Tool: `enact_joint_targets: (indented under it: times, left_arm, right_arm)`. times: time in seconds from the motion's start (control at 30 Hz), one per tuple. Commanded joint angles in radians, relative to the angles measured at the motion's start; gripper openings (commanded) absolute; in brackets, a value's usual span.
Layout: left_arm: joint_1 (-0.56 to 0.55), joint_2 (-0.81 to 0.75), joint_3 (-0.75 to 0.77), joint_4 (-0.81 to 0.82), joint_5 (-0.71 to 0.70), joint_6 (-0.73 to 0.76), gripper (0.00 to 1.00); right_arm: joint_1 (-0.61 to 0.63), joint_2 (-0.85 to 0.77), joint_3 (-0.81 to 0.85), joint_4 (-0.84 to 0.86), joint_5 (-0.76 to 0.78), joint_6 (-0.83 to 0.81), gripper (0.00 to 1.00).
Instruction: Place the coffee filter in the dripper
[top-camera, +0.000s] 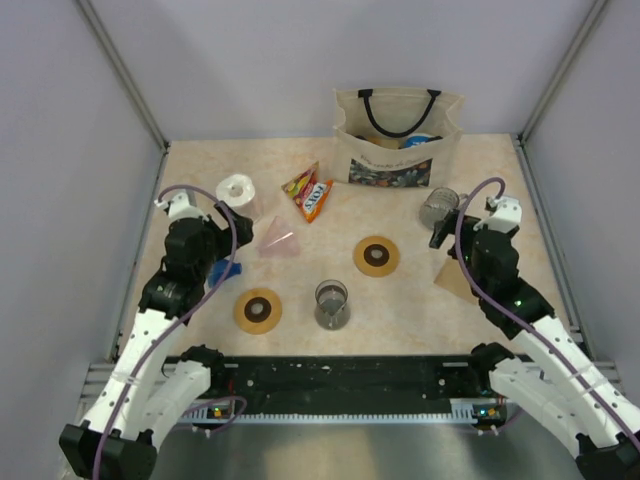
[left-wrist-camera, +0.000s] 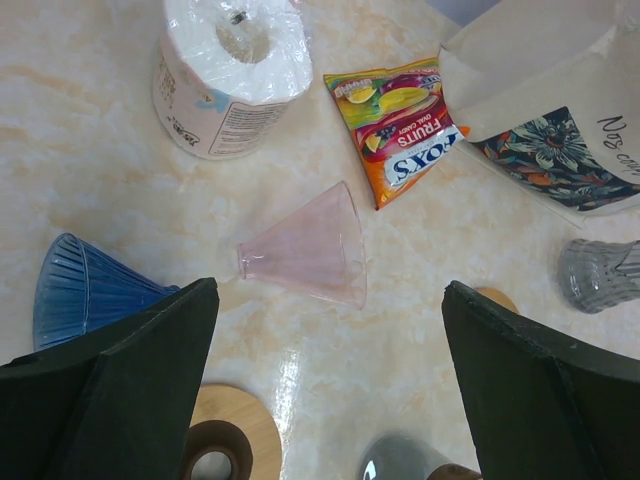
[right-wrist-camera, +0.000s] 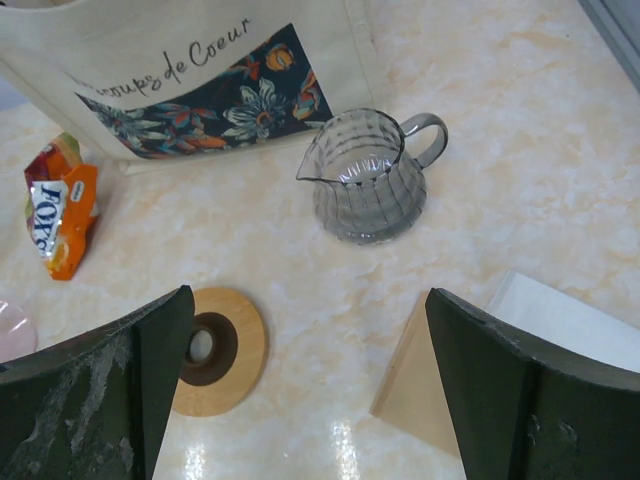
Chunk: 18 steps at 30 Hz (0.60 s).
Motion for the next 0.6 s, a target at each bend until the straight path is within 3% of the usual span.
enact_joint_targets:
  times: [0.0,0.2,0.57]
  left_arm:
    - [-0.002,-0.038,0.014,0.002,-0.031,0.024,0.99]
    - [-0.002,-0.015,0.009,0.013,-0.011,0.046,0.99]
    - [-0.002,0.069,0.001,-0.021,0.039,0.003,0.99]
  right_arm:
    - [0.002,-0.056,-0.008,0.076,-0.003,-0.004,0.99]
    - [0.002,-0.04,0.025,0.035,-0.168,-0.047,0.99]
    - [0.002,0.114,0.147,-0.117,-0.305,-0.01,0.99]
